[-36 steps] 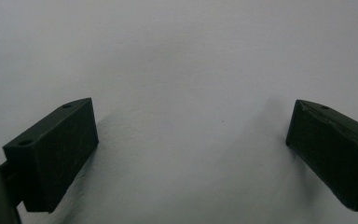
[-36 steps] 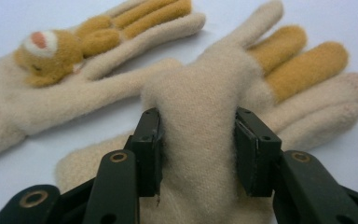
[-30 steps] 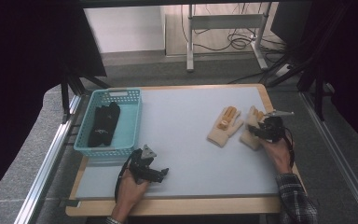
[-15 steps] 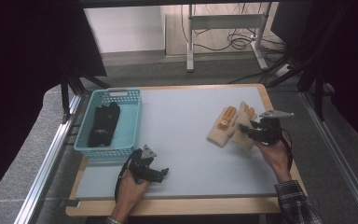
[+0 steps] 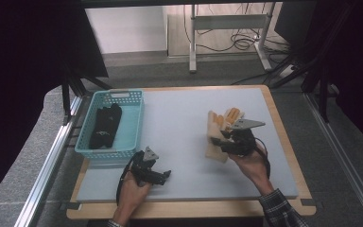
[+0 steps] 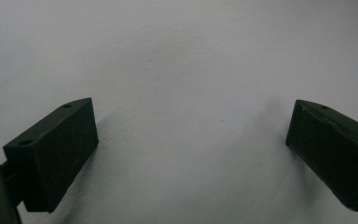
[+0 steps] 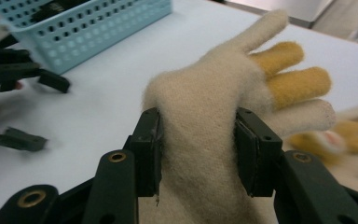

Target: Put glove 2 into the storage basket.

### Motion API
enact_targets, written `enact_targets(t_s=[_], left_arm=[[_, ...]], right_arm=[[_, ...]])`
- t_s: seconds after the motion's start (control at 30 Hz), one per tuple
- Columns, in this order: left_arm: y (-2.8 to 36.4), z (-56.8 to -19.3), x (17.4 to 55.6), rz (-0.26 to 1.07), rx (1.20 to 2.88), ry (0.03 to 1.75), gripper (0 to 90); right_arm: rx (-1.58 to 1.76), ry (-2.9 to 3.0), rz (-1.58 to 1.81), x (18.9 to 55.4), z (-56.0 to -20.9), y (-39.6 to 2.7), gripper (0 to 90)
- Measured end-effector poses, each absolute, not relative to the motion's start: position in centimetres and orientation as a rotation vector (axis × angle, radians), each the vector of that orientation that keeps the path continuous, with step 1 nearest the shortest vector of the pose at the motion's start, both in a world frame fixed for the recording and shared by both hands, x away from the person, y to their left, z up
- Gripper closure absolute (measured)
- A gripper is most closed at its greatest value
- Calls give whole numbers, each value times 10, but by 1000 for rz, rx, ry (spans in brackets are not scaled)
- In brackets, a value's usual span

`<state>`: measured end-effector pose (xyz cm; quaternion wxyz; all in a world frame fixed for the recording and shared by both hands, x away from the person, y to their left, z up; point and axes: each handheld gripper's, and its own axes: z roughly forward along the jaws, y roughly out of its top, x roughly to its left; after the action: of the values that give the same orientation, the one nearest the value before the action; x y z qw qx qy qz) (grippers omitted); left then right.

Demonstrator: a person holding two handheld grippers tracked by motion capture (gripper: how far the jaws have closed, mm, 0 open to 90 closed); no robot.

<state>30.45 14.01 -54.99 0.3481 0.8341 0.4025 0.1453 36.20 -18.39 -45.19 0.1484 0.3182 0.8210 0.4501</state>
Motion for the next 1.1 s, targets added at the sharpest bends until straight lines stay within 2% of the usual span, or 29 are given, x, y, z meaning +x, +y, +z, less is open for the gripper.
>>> enact_targets(t_s=[0.33,0.53,0.67,0.93,1.03,1.1], left_arm=[[140,-550,304,375,2164,1043,25],[140,-550,304,376,2160,1046,25],[140,-550,304,375,2164,1043,24],[140,-550,304,374,2163,1044,24],[140,-550,304,374,2164,1044,25],[140,-550,304,374,2164,1044,24]], right_arm=[[869,2479,1247,345,-494,-130,515],[872,2545,1262,342,-510,-127,361],[885,2500,1301,347,-500,-140,350],[965,2438,1237,367,-496,-174,616],[992,2440,1219,373,-501,-180,678],[1013,2457,1245,375,-505,-181,688]])
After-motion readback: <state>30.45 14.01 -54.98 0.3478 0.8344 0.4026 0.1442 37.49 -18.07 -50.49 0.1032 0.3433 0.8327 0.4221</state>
